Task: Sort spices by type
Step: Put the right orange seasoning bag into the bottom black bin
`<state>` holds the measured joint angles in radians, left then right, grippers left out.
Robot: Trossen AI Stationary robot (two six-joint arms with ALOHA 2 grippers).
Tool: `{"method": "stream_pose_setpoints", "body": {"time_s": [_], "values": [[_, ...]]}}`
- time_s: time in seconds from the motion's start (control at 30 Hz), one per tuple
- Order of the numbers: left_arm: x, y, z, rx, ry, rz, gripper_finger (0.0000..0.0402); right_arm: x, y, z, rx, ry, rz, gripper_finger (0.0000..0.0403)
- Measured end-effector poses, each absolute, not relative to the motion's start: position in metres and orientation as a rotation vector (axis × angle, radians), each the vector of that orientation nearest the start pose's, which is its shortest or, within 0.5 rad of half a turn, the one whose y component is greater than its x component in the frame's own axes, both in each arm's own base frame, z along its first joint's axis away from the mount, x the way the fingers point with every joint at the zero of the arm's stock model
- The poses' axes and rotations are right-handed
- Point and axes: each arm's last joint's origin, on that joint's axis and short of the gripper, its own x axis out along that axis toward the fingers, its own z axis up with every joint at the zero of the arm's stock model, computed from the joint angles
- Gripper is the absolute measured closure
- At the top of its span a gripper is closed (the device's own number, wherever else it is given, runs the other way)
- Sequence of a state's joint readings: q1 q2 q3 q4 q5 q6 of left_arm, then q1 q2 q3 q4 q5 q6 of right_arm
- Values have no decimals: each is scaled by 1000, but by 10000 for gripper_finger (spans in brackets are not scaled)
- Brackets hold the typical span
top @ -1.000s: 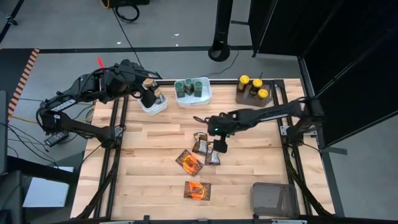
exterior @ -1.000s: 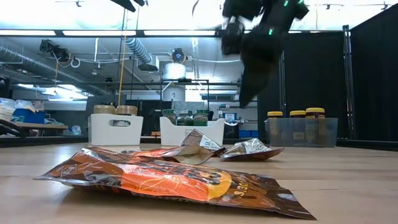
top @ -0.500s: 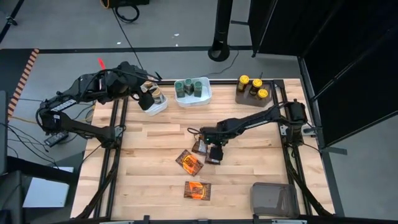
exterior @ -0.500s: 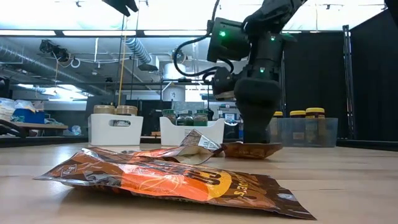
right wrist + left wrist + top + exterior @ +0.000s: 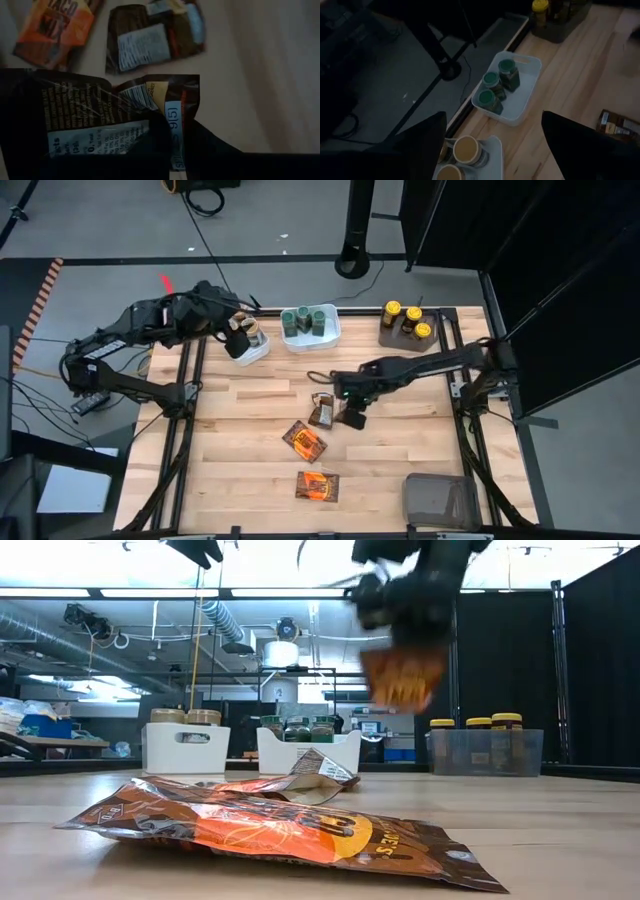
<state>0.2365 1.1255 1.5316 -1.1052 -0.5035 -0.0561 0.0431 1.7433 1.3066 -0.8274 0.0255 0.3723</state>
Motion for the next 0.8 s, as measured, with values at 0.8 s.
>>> {"method": "stream_pose_setpoints", "body": {"time_s": [0.8], "values": [[191,60,399,59,713,694,69,173,218,273,620,1557,-499,375]]}}
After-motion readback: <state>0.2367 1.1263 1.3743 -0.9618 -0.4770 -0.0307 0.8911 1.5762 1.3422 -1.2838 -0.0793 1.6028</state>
